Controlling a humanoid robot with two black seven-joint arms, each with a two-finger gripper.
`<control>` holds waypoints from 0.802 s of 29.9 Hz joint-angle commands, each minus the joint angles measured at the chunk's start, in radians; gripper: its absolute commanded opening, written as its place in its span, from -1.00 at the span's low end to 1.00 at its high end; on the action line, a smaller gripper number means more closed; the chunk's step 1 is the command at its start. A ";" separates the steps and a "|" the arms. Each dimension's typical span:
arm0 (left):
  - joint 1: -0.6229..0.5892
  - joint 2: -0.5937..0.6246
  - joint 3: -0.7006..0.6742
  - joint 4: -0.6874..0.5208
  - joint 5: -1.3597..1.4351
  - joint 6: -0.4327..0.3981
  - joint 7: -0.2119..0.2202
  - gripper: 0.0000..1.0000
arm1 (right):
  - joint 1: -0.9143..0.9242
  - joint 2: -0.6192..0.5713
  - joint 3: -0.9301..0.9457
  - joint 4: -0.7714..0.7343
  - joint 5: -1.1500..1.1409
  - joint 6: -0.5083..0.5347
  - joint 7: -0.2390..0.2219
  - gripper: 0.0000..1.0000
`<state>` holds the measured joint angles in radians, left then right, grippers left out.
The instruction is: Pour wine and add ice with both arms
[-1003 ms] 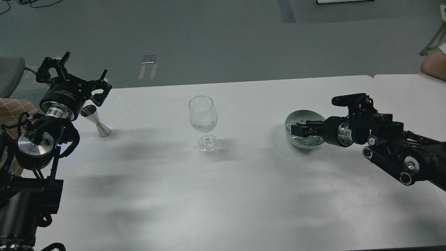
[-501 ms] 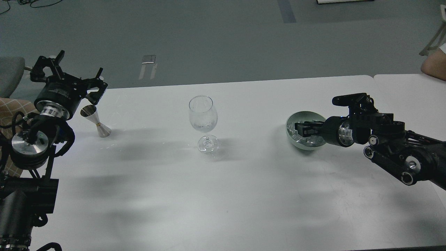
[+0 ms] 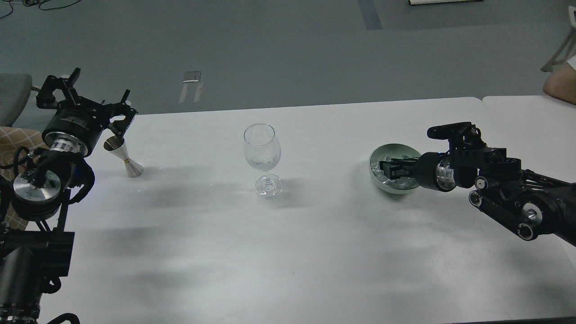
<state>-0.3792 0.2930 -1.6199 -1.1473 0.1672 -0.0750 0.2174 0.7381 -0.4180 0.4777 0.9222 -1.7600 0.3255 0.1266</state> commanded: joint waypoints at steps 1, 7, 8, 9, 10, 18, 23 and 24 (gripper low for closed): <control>-0.003 0.000 0.000 0.003 0.000 0.000 -0.001 0.96 | 0.000 -0.015 -0.001 0.004 0.005 0.000 0.002 -0.45; -0.004 0.000 0.000 0.003 0.000 0.000 -0.001 0.96 | -0.002 -0.028 0.008 0.018 0.007 -0.002 0.004 -0.47; -0.004 0.000 0.000 0.003 0.002 0.000 -0.001 0.96 | -0.003 -0.036 0.012 0.021 0.007 -0.002 0.004 -0.47; -0.006 0.000 0.000 0.003 0.000 0.000 -0.001 0.96 | -0.003 -0.044 0.015 0.027 0.007 -0.002 0.004 -0.47; -0.006 0.000 0.000 0.003 0.000 0.000 -0.001 0.96 | -0.003 -0.062 0.019 0.044 0.008 -0.002 0.004 -0.47; -0.007 0.006 -0.002 0.003 0.002 0.001 -0.001 0.96 | -0.020 -0.137 0.084 0.141 0.019 -0.005 0.004 -0.47; -0.007 0.011 -0.003 0.003 0.000 0.003 -0.001 0.96 | -0.026 -0.214 0.087 0.252 0.080 -0.008 0.002 -0.52; -0.007 0.017 -0.005 0.003 0.000 0.003 -0.001 0.96 | -0.026 -0.237 0.093 0.288 0.089 -0.012 0.002 -0.54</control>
<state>-0.3868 0.3013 -1.6219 -1.1443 0.1683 -0.0726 0.2163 0.7131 -0.6031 0.5621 1.1302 -1.6995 0.3201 0.1304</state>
